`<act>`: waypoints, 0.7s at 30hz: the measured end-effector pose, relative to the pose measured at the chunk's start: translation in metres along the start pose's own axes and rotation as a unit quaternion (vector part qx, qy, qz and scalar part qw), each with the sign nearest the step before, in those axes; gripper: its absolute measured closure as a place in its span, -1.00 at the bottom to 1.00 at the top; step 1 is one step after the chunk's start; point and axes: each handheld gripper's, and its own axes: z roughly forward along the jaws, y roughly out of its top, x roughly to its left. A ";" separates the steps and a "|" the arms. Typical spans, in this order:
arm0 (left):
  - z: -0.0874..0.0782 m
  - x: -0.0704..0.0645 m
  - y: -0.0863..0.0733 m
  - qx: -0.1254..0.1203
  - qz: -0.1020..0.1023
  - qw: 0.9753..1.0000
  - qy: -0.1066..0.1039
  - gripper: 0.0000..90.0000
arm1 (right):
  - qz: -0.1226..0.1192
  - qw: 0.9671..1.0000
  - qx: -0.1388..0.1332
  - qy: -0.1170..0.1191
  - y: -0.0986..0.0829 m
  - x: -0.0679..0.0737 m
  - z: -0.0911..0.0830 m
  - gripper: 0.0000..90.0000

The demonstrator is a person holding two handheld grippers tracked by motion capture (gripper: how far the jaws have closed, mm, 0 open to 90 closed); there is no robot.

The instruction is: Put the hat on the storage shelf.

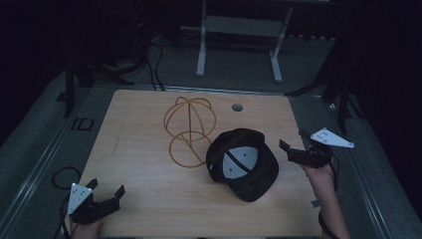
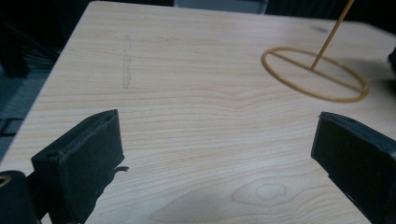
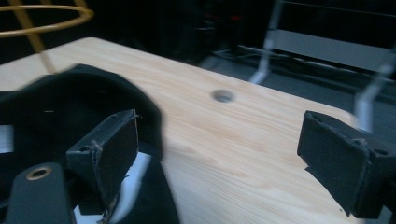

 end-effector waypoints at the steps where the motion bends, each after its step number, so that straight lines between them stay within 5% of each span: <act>1: -0.001 -0.001 0.000 -0.001 0.006 1.000 -0.005 -0.94 | -0.008 1.000 0.008 0.012 0.003 0.006 0.010 -0.71; 6: -0.001 -0.008 0.001 -0.004 0.036 0.999 -0.008 -0.94 | -0.052 0.997 0.049 0.037 0.006 0.018 0.031 -0.56; 9: -0.002 -0.010 0.001 -0.006 0.037 0.999 -0.017 -0.94 | -0.052 0.995 0.068 0.055 0.006 0.025 0.047 -0.51; 16: -0.001 -0.009 0.001 -0.006 0.035 0.999 -0.025 -0.94 | -0.057 0.992 0.099 0.060 0.008 0.036 0.077 -0.37; 21: 0.000 -0.009 0.000 -0.002 0.035 0.999 -0.028 -0.94 | -0.087 0.986 0.129 0.053 0.011 0.045 0.099 -0.10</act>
